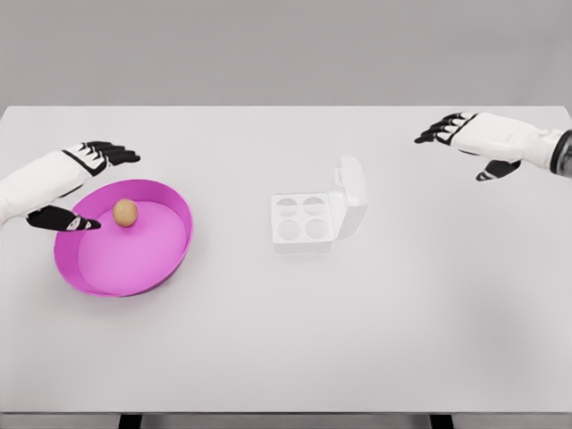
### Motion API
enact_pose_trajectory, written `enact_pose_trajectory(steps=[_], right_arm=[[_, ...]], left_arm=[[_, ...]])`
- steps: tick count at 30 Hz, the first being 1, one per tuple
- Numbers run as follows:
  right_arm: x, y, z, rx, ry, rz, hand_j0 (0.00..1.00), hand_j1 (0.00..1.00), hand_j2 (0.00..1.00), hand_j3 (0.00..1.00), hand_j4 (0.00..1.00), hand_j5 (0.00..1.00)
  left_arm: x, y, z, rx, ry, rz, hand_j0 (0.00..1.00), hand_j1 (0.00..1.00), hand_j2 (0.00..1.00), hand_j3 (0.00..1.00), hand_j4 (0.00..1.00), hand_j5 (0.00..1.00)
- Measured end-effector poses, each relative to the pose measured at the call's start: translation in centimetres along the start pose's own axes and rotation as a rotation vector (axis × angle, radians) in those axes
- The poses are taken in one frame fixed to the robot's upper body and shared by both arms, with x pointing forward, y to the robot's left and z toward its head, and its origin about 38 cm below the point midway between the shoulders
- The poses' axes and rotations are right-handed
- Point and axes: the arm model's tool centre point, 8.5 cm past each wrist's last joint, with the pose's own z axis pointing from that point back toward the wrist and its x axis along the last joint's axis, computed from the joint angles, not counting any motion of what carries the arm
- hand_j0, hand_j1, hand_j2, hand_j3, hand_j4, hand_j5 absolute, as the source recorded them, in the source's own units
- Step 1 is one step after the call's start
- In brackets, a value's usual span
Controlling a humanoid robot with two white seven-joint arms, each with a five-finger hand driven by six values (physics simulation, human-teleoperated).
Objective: Pack egg into the box and close the box lid
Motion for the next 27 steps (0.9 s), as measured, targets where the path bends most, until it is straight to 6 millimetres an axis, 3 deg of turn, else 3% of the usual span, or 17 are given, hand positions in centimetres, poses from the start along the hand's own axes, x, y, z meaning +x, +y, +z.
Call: enact_pose_trajectory(steps=[9, 19, 27], right_arm=[[-0.9, 0.0, 1.5, 0.017, 0.029, 0.008, 1.0, 1.0, 1.0, 1.0, 1.0, 1.0], [-1.0, 0.2, 1.7, 0.02, 0.032, 0.007, 1.0, 1.0, 1.0, 1.0, 1.0, 1.0], [-0.9, 0.0, 1.6, 0.019, 0.028, 0.011, 1.0, 1.0, 1.0, 1.0, 1.0, 1.0]], left_arm=[[-0.2, -0.4, 0.0, -0.177, 0.002, -0.02, 1.0, 1.0, 1.0, 1.0, 1.0, 1.0], [-1.0, 1.6, -1.0, -0.182, 0.021, -0.061, 0.92, 0.92, 0.92, 0.92, 0.92, 0.92], [-1.2, 0.4, -2.2, -0.21, 0.048, -0.105, 0.87, 0.87, 0.87, 0.87, 0.87, 0.87]])
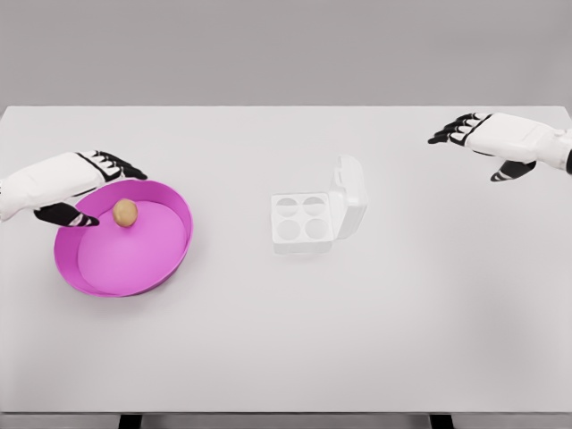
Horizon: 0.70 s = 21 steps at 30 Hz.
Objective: Pack egg into the box and close the box lid
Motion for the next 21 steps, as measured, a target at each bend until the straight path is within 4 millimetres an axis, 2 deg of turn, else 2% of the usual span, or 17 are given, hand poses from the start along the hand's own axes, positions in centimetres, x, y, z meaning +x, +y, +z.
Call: enact_pose_trajectory(steps=[10, 21], right_arm=[[0.2, -0.2, -0.1, -0.002, -0.008, 0.004, 1.0, 1.0, 1.0, 1.0, 1.0, 1.0], [0.4, -0.4, -0.2, -0.005, -0.014, 0.007, 1.0, 1.0, 1.0, 1.0, 1.0, 1.0]], left_arm=[[0.0, -1.2, -1.7, -0.041, 0.037, -0.048, 0.86, 0.86, 0.86, 0.86, 0.86, 0.86], [0.1, -2.2, -2.0, -0.065, 0.042, -0.047, 0.78, 0.78, 0.78, 0.78, 0.78, 0.78]])
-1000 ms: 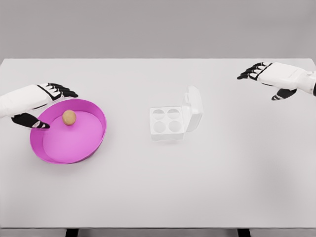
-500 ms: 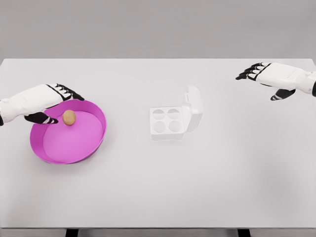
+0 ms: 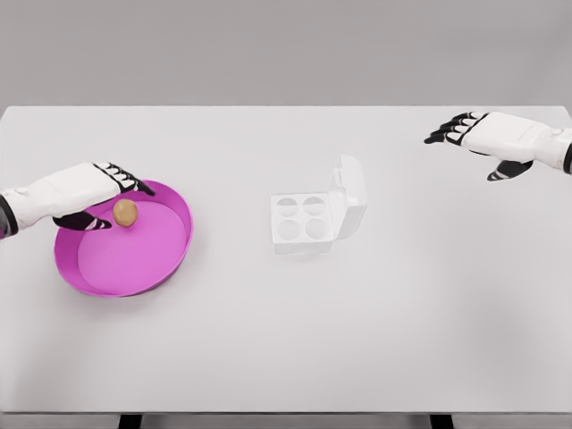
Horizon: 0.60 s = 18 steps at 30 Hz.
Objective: Pack egg into the box and close the box lid
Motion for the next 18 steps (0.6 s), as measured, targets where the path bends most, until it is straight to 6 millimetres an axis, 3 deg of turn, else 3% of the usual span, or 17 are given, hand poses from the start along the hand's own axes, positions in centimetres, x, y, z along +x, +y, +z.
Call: enact_pose_trajectory(steps=[18], right_arm=[[0.0, -0.2, 0.0, 0.005, -0.002, 0.004, 1.0, 1.0, 1.0, 1.0, 1.0, 1.0]], left_arm=[[-0.2, -1.2, -0.3, -0.023, 0.004, 0.029, 0.77, 0.77, 0.77, 0.77, 0.77, 0.77]])
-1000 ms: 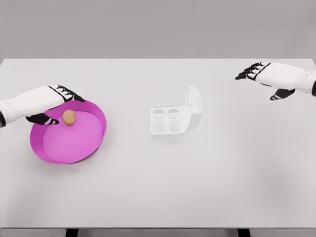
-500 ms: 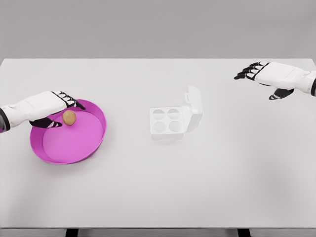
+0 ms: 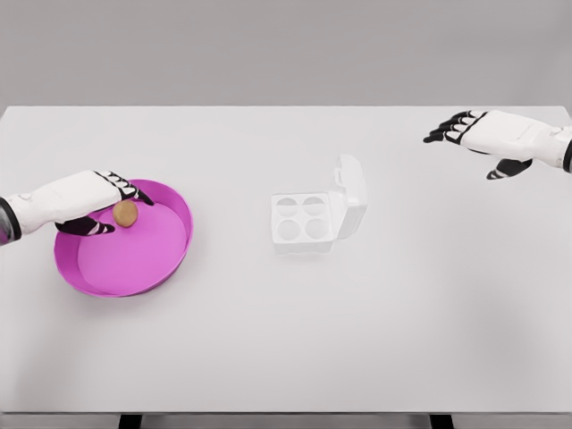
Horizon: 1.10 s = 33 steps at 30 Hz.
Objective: Pack egg into the box and close the box lid
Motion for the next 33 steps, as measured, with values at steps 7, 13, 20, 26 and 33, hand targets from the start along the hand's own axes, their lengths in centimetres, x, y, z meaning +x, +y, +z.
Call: enact_pose_trajectory(steps=[7, 13, 20, 26, 33], right_arm=[[0.0, -0.2, -0.1, 0.006, 0.0, 0.004, 1.0, 1.0, 1.0, 1.0, 1.0, 1.0], [-0.1, -0.3, 0.0, 0.005, 0.001, 0.005, 1.0, 1.0, 1.0, 1.0, 1.0, 1.0], [-0.1, -0.3, 0.0, 0.006, 0.002, 0.005, 1.0, 1.0, 1.0, 1.0, 1.0, 1.0], [-0.1, -0.3, 0.0, 0.006, 0.002, 0.005, 1.0, 1.0, 1.0, 1.0, 1.0, 1.0], [-0.1, -0.3, 0.0, 0.006, 0.002, 0.005, 1.0, 1.0, 1.0, 1.0, 1.0, 1.0]], left_arm=[[-0.2, -0.4, -0.2, -0.006, 0.005, 0.013, 0.77, 0.77, 0.77, 0.77, 0.77, 0.77], [-0.4, -0.9, -0.4, -0.013, 0.01, 0.025, 0.77, 0.77, 0.77, 0.77, 0.77, 0.77], [-0.5, -1.0, -0.4, -0.015, 0.013, 0.029, 0.77, 0.77, 0.77, 0.77, 0.77, 0.77], [-0.6, -1.0, -0.5, -0.018, 0.016, 0.028, 0.77, 0.77, 0.77, 0.77, 0.77, 0.77], [-0.6, -1.1, -0.6, -0.021, 0.017, 0.03, 0.75, 0.75, 0.75, 0.75, 0.75, 0.75]])
